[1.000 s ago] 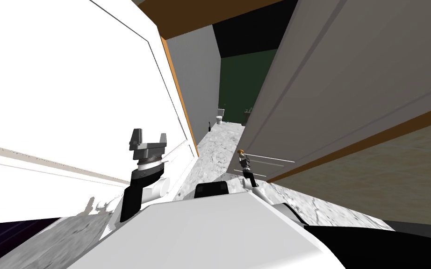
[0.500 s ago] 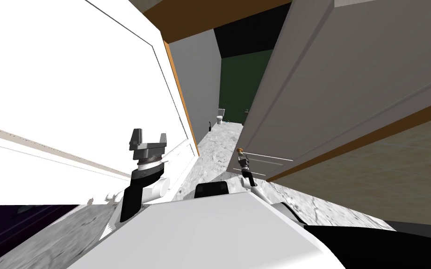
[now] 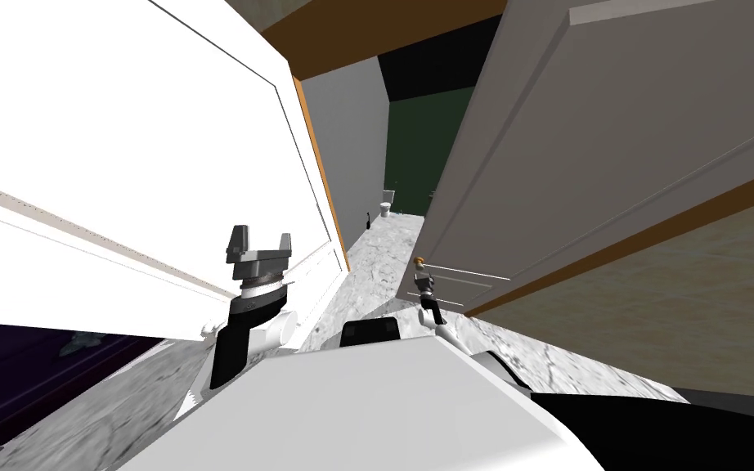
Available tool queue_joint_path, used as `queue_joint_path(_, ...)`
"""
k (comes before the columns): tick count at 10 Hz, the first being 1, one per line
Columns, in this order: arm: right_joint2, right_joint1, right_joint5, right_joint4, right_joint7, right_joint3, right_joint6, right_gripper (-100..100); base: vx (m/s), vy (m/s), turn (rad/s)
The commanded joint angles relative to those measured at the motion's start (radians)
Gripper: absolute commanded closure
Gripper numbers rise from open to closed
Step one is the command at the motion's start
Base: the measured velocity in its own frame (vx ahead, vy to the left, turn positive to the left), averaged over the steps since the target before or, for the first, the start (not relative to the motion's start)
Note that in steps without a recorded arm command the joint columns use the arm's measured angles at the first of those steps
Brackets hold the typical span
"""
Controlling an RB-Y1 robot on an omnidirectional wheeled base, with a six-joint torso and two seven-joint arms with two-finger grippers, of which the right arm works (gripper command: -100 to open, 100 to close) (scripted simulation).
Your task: Pull the door open
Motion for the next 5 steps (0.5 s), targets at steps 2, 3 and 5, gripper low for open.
queue_joint_path(2,0.009,0.001,-0.027,-0.018,-0.073,0.010,0.012,-100,-0.061,-0.016,0.019)
queue_joint_path(3,0.014,-0.002,-0.043,-0.023,-0.101,0.016,0.016,-100,-0.078,-0.015,0.037)
queue_joint_path(5,0.020,-0.004,-0.059,-0.027,-0.152,0.023,0.020,-100,-0.057,-0.013,0.018)
